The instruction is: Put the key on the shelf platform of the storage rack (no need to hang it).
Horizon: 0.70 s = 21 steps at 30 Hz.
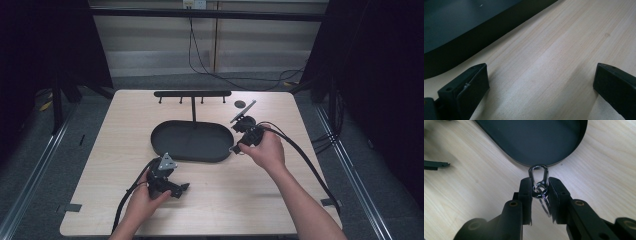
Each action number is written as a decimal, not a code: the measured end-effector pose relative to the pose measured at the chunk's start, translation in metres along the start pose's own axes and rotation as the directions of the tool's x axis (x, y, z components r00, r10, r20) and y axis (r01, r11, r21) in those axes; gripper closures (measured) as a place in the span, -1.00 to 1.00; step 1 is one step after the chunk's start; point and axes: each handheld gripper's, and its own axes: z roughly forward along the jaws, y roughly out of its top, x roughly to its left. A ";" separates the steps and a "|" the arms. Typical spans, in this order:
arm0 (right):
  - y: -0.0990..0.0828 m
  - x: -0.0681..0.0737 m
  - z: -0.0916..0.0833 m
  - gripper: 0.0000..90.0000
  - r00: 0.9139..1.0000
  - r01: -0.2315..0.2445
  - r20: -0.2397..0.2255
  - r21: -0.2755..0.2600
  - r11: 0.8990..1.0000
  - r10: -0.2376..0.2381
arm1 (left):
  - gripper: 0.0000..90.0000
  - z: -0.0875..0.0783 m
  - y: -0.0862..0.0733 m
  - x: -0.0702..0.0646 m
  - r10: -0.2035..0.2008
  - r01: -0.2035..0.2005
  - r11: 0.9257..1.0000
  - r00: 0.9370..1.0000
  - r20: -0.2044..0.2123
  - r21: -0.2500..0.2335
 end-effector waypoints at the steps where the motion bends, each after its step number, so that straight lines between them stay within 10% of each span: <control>1: 0.002 0.001 -0.001 0.63 1.000 0.005 0.002 -0.003 1.000 -0.005 | -1.00 0.000 0.000 0.000 -0.001 0.001 1.000 1.000 0.001 0.000; 21: 0.023 0.009 0.000 0.63 1.000 0.015 0.015 -0.007 1.000 -0.015 | -1.00 0.000 0.000 0.000 -0.001 0.001 1.000 1.000 0.004 0.002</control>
